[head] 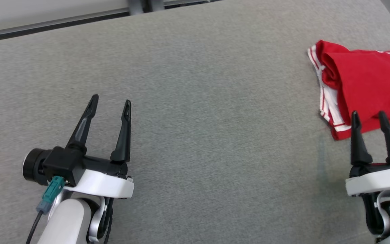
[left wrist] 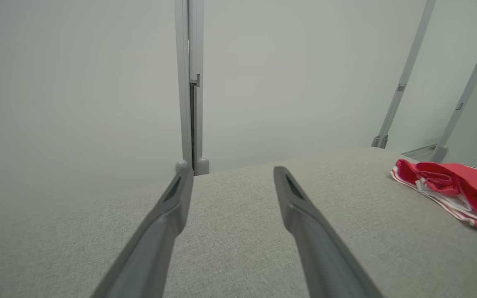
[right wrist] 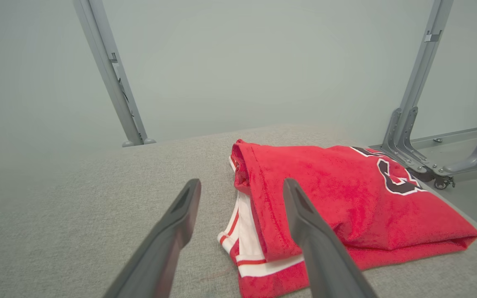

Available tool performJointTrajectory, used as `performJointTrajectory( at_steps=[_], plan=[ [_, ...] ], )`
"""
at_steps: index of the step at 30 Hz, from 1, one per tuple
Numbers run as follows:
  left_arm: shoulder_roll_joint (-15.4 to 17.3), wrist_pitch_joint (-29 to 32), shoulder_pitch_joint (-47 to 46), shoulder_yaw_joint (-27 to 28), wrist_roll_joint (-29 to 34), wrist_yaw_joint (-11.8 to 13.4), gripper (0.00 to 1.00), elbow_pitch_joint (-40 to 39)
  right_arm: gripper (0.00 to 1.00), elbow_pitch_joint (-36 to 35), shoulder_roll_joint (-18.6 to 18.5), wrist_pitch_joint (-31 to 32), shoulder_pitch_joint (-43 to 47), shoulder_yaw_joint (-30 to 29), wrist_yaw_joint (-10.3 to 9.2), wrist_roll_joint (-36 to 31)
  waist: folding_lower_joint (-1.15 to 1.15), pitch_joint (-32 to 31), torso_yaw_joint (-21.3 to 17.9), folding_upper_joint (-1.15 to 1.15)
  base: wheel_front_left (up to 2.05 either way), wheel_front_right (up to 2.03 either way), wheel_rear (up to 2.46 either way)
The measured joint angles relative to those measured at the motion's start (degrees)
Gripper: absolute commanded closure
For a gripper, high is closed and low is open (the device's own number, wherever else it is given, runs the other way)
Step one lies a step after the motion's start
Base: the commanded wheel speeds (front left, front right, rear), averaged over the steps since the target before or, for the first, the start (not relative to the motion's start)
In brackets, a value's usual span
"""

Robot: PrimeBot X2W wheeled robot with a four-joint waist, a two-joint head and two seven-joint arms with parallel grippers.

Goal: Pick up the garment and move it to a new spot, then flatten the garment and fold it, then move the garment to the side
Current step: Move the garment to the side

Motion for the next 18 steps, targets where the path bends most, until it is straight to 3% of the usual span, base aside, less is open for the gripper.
performJointTrajectory(
  at_steps=[10, 18],
  plan=[
    [-1.19, -2.01, 6.19, 2.7, -2.69, 2.52, 0.0, 2.54, 0.0, -11.17, 3.49, 5.67, 7.57, 0.36, -0.01, -4.31, 0.0, -4.56, 8.35, 0.0, 0.0, 0.0, 0.0],
    [-0.58, -2.53, 12.25, 3.24, -3.77, 2.8, 0.0, 4.38, 0.0, -16.99, 4.78, 11.13, 14.13, -0.82, 0.0, -6.82, 0.0, -10.6, 13.74, 0.0, 0.0, 0.0, 0.0]
  ],
)
